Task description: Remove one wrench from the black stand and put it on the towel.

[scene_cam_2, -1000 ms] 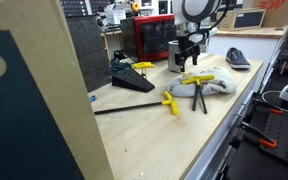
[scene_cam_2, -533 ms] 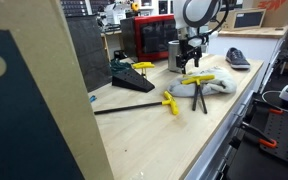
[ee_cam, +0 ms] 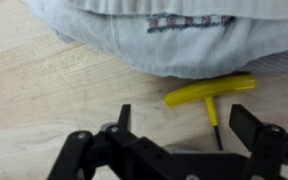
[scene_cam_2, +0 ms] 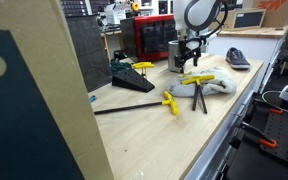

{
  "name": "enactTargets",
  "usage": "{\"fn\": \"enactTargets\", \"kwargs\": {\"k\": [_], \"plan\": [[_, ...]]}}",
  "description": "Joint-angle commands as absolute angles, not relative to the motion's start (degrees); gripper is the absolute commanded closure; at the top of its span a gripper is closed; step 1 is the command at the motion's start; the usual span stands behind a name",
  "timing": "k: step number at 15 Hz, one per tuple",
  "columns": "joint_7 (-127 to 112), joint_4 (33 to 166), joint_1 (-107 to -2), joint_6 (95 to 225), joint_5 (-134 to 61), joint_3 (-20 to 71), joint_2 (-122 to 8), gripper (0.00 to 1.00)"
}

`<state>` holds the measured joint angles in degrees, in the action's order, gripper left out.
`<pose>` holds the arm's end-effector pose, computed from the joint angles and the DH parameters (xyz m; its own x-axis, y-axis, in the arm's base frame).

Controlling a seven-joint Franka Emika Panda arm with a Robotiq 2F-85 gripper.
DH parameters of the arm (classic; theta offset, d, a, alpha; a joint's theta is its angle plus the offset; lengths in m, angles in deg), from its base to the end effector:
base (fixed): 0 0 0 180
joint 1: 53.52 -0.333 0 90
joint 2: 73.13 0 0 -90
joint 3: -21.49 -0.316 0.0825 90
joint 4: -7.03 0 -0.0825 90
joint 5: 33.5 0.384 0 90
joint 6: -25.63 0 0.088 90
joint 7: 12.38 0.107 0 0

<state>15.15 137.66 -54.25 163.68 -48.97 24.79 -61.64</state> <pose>0.5245 -0.0254 0.2612 0.9503 -0.3114 0.0015 -0.3056 -0.9317 0.1964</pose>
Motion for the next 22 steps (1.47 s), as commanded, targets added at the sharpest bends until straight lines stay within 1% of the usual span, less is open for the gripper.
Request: {"fn": "enactTargets", "kwargs": {"k": [1, 3, 4, 5, 6, 7, 10, 12, 15, 16, 19, 20, 22], "plan": [[16.4, 136.2, -55.4, 165.6, -49.1, 25.5, -59.8, 0.0], [15.8, 135.5, -55.7, 165.9, -48.5, 25.4, -58.8, 0.0], [15.5, 135.2, -55.7, 166.0, -48.1, 25.4, -58.5, 0.04], [14.5, 134.8, -55.7, 166.1, -47.1, 25.1, -58.1, 0.28], [14.3, 134.6, -55.8, 166.2, -46.7, 25.1, -57.8, 0.29], [14.0, 134.3, -55.9, 166.2, -46.1, 25.0, -57.6, 0.32], [13.3, 133.6, -56.2, 166.0, -44.5, 24.8, -57.4, 0.57], [12.2, 133.5, -56.3, 165.7, -42.9, 24.6, -57.6, 0.7], [8.5, 134.4, -56.3, 165.2, -39.8, 23.3, -59.2, 0.94], [7.2, 134.4, -56.1, 164.7, -38.6, 23.0, -59.5, 0.99], [2.9, 134.9, -55.9, 163.9, -35.4, 21.9, -60.6, 1.0], [2.1, 135.2, -55.9, 163.8, -34.9, 21.7, -61.3, 0.98], [0.8, 135.5, -56.0, 163.7, -34.4, 21.5, -62.6, 0.98]]}}
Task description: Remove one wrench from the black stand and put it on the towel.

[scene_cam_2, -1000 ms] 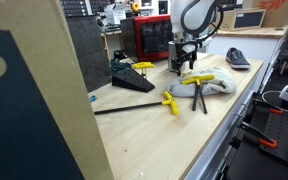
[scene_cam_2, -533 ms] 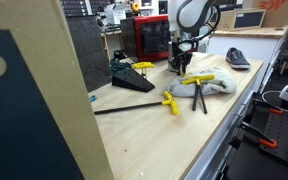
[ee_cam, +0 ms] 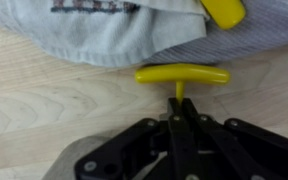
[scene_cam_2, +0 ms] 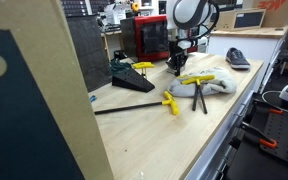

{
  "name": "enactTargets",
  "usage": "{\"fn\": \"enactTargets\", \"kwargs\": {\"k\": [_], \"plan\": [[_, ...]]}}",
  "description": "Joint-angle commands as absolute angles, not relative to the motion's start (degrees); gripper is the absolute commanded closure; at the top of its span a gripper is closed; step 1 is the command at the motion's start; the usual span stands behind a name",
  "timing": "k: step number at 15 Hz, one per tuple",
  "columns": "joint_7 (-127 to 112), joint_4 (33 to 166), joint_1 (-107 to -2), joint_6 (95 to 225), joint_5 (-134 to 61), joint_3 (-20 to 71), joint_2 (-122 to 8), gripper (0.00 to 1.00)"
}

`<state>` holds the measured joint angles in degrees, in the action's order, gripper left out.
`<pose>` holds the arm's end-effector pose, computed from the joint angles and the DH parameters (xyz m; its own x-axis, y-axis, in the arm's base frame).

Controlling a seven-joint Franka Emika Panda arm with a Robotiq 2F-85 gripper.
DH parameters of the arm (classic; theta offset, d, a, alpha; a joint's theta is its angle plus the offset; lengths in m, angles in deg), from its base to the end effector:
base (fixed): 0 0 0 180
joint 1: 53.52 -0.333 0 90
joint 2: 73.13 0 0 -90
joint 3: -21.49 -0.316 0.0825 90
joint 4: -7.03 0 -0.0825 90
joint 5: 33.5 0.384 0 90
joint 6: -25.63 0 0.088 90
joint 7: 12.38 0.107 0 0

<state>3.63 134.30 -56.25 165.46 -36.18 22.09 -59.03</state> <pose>0.5459 0.0202 0.2616 0.9787 -0.2047 -0.0177 -0.2039 -0.9783 0.0381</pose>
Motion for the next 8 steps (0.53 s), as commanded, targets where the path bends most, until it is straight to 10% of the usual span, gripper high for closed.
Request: {"fn": "enactTargets", "kwargs": {"k": [1, 8], "plan": [[1.2, 135.6, -56.2, 163.8, -35.0, 21.7, -63.3, 0.98], [-11.7, 135.1, -56.6, 160.9, -35.3, 19.0, -68.4, 0.98]]}}
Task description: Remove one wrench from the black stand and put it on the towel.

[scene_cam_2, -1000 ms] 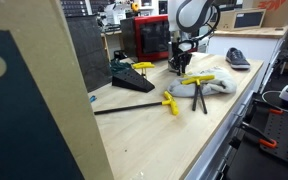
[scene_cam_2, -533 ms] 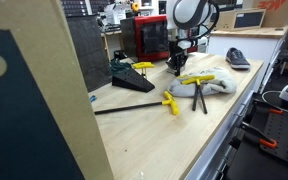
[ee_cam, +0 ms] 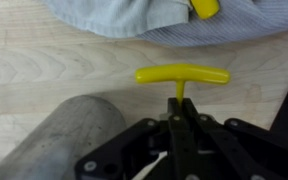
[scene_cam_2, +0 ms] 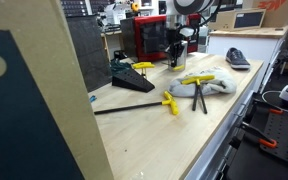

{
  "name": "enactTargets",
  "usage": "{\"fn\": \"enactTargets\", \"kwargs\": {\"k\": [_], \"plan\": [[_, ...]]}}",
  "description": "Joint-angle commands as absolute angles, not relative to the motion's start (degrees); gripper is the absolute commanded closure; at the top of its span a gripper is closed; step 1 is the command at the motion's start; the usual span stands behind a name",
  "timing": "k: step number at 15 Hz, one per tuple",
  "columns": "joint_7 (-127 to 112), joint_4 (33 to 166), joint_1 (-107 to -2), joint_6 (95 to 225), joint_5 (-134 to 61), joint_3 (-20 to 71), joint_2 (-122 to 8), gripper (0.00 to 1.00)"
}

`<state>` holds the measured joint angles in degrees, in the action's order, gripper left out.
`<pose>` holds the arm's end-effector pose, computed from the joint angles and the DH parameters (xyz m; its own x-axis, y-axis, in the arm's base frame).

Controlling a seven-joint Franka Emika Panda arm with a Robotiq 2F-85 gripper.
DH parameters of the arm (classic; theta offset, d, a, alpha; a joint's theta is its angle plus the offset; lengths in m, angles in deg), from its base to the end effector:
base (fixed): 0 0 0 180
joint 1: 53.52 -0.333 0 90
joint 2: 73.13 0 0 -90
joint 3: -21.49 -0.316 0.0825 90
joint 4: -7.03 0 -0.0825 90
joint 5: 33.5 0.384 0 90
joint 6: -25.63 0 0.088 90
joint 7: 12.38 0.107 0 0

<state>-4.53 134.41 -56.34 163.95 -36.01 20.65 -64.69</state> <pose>0.5463 0.0347 0.3125 0.9981 -0.0407 0.0467 -0.0417 -0.9989 0.0222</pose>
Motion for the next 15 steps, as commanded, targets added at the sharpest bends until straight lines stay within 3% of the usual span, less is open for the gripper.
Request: {"fn": "enactTargets", "kwargs": {"k": [1, 15], "plan": [[-14.1, 135.1, -56.9, 159.9, -35.2, 18.3, -69.2, 0.98], [-50.9, 138.2, -61.2, 149.3, -38.1, 14.9, -80.6, 0.98]]}}
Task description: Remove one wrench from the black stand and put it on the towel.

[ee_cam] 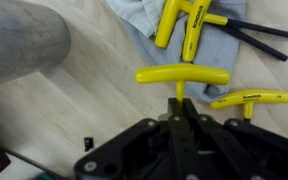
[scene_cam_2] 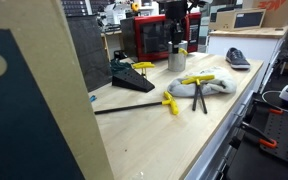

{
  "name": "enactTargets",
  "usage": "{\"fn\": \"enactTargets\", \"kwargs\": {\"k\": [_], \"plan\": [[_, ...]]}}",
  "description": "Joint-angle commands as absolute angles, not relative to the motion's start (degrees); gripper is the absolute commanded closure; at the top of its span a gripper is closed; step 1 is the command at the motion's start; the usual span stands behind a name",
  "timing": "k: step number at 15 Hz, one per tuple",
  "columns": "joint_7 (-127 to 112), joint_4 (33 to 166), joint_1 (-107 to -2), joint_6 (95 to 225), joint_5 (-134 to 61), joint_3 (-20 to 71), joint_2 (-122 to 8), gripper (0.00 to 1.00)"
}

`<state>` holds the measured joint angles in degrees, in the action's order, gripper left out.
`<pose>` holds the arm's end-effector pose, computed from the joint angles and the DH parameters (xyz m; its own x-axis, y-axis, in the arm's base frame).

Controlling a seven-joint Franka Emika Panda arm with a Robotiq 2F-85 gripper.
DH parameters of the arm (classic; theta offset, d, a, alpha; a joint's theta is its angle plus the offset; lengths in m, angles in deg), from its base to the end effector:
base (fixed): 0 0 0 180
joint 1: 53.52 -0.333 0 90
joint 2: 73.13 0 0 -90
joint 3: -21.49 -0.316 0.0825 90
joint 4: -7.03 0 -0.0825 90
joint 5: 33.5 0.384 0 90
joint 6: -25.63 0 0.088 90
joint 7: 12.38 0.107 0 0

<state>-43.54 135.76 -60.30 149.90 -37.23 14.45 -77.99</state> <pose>0.4948 0.1196 0.4027 0.6817 0.7310 -0.0290 0.7313 -0.6796 0.0576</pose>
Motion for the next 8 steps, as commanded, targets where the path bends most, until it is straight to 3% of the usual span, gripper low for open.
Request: {"fn": "enactTargets", "kwargs": {"k": [1, 8], "plan": [[-53.8, 139.0, -61.5, 149.7, -38.1, 14.9, -81.0, 0.98], [-72.3, 146.4, -64.2, 150.6, -37.6, 14.4, -84.2, 0.98]]}}
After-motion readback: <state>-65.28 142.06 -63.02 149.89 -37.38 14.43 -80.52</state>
